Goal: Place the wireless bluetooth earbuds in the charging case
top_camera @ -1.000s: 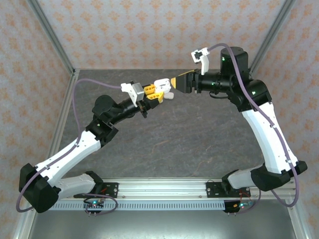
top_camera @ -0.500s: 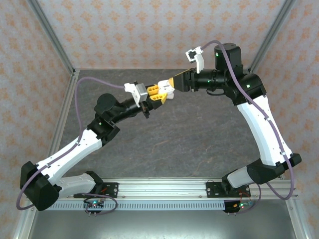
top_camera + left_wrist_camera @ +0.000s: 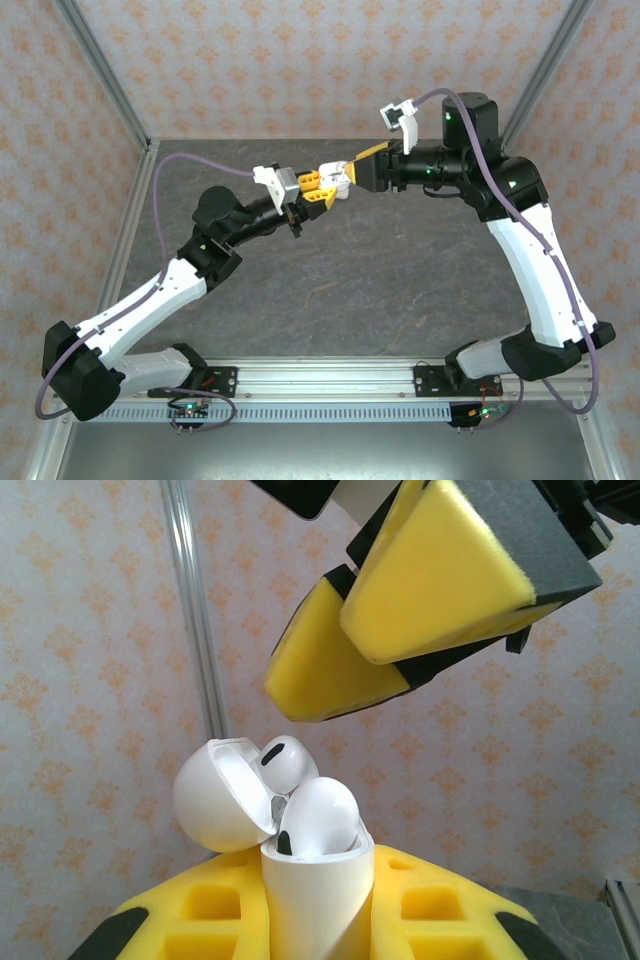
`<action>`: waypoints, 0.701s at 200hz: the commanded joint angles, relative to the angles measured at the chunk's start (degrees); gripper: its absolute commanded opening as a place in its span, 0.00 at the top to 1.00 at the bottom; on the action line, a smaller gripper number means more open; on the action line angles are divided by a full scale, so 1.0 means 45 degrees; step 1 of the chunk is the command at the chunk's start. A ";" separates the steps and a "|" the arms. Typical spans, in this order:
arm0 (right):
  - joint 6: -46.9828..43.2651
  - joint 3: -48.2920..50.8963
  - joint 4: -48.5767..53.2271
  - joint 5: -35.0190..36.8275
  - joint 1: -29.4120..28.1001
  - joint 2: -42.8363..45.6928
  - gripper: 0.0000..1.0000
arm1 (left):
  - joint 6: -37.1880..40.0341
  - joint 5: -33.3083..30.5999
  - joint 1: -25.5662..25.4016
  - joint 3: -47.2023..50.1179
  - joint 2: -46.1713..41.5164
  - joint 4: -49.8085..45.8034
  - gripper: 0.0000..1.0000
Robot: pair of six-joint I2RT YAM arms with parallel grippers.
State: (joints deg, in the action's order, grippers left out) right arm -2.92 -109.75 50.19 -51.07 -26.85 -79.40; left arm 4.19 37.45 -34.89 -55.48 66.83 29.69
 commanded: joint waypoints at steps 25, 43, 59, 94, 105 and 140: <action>-0.0328 0.0249 0.0106 -0.0624 -0.0156 0.0051 0.50 | -0.0041 0.0210 -0.0114 -0.0471 0.0022 0.0145 1.00; -0.0367 0.0231 0.0164 -0.0624 -0.0204 -0.0050 0.50 | -0.0057 0.0211 -0.0102 -0.0473 0.0030 0.0140 1.00; -0.0418 0.0171 0.0177 -0.0673 -0.0272 -0.0179 0.50 | -0.0065 0.0213 -0.0113 -0.0474 0.0027 0.0118 1.00; -0.0509 0.0044 0.0155 -0.0634 -0.0390 -0.0344 0.51 | -0.0051 0.0213 -0.0112 -0.0484 0.0012 0.0005 1.00; -0.0523 0.0005 0.0164 -0.0578 -0.0400 -0.0401 0.50 | -0.0041 0.0242 -0.0117 -0.0483 -0.0007 -0.0016 1.00; -0.0695 -0.0064 0.0255 -0.0273 -0.0400 -0.0456 0.50 | -0.0012 0.0234 -0.0117 -0.0483 -0.0007 -0.0061 1.00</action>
State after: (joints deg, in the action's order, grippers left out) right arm -4.38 -108.68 50.83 -52.75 -28.25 -81.34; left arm 4.16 37.43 -34.89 -55.48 66.83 28.95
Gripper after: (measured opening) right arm 0.496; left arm 0.187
